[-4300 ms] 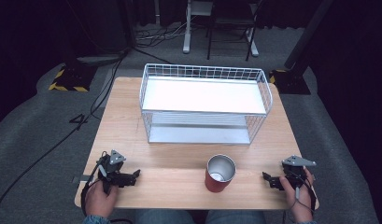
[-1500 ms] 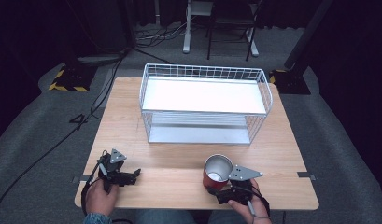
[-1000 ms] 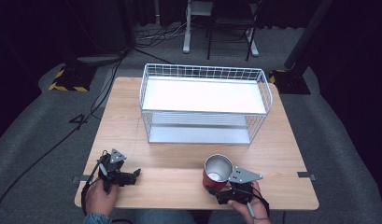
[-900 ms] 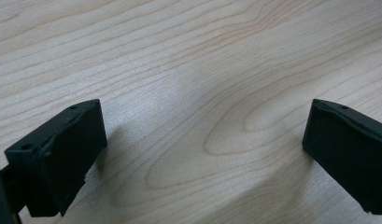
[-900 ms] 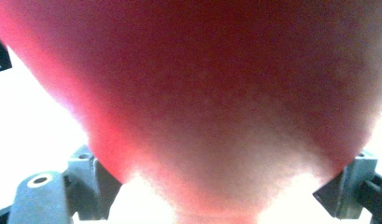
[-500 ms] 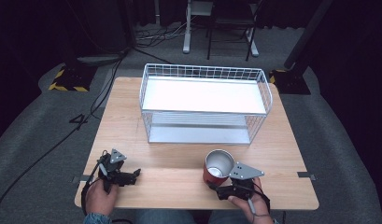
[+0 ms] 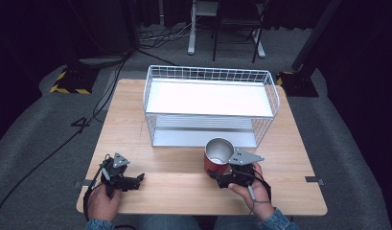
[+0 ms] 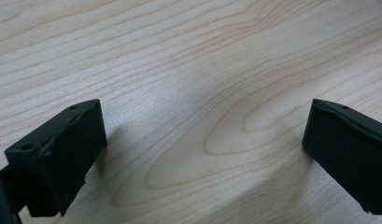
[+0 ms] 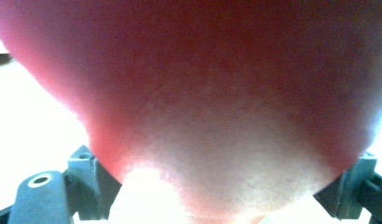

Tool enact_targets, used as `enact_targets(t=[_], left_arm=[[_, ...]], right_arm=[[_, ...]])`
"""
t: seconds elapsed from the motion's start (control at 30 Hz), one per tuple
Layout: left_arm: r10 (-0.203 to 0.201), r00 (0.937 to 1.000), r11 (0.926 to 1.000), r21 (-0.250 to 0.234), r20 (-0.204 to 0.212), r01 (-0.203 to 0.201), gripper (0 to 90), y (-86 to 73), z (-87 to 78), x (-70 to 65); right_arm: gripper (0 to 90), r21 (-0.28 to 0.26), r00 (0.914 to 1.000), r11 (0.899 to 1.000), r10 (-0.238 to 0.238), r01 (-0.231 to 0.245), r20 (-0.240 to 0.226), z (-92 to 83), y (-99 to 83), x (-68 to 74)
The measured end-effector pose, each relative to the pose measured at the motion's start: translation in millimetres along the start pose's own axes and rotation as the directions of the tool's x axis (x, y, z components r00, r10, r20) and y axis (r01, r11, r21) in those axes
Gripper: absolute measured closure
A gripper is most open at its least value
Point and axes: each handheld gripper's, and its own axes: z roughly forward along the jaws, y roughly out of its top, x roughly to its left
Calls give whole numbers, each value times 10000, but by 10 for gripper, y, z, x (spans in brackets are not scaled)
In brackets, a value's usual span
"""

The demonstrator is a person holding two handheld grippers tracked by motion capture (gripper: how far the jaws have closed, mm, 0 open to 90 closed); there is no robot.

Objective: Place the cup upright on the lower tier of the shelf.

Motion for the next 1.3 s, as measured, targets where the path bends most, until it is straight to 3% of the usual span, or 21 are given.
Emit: enact_targets(t=[0.63,1.3], left_arm=[[-2,10000,10000,-6,4,2,0,0,1,0],[-3,10000,10000,0,5,3,0,0,0,0]], right_arm=[[168,132,9967,9990,420,-430,697,380,310,-437],[168,-405,9817,9953,932,-877,1658,810,378,-669]])
